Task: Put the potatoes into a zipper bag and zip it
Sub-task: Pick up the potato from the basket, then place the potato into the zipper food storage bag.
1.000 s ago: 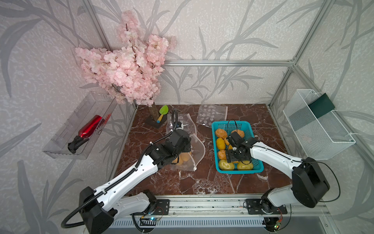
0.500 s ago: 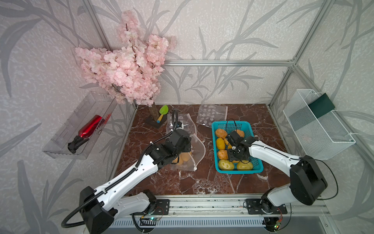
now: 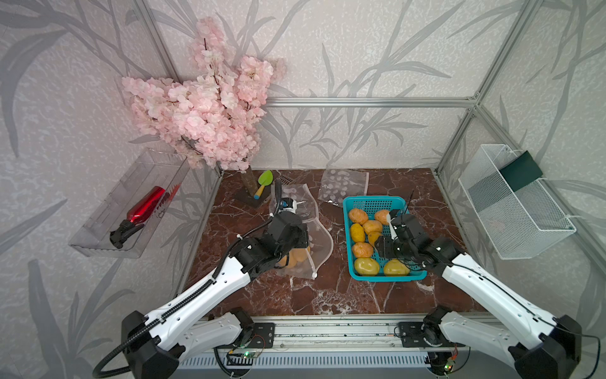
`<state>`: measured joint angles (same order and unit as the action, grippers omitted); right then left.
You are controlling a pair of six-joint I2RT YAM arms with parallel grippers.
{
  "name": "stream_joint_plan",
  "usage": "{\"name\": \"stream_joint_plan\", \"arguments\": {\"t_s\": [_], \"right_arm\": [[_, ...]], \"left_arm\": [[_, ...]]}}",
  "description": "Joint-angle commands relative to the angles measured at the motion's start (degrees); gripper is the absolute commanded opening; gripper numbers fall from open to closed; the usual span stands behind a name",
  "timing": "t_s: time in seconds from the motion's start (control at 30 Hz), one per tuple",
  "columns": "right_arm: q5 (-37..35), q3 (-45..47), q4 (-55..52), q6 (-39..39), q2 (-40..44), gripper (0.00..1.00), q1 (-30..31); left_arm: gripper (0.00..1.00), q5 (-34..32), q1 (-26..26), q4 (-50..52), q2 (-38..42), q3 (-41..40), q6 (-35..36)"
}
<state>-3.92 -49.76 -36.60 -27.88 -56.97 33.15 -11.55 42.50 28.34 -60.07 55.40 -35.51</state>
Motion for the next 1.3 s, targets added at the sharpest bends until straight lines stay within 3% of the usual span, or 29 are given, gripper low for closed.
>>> {"name": "stream_joint_plan", "arguments": {"t_s": [0.0,0.13,0.33,0.43,0.57,0.9,1.13,1.27], "right_arm": [[8.04,-0.31,8.48,1.24,3.53,0.50,0.12],[17.00,-1.48,17.35,0.39,3.97,0.50,3.13],[14.99,0.38,26.61,3.22,1.28,0.50,15.97],[16.92,1.12,30.38,2.48,-2.94,0.50,18.77],[17.97,-0.40,31.16,1.40,-8.93,0.48,19.58],[9.93,-3.86,28.36,3.50,-19.82,0.48,19.67],[7.89,-9.11,23.37,3.00,-27.70,0.60,19.68],[6.45,-8.83,22.85,3.13,-27.13,0.76,19.68]], "left_arm": [[0.00,2.36,-0.90,-1.84,0.37,-0.12,-0.23],[0.00,7.55,-1.71,-3.68,-0.63,-0.59,-0.62],[0.00,10.77,-1.86,-4.21,-1.04,-0.22,-0.62],[0.00,12.35,-1.89,-4.96,-0.32,-0.58,-0.61],[0.00,14.90,-1.89,-5.48,0.91,-0.88,-0.66],[0.00,17.25,-1.84,-6.75,3.47,-1.87,-1.36],[0.00,16.31,-1.89,-6.39,3.04,-2.02,-2.25],[0.00,16.02,-1.91,-6.28,2.86,-2.05,-2.56]]}}
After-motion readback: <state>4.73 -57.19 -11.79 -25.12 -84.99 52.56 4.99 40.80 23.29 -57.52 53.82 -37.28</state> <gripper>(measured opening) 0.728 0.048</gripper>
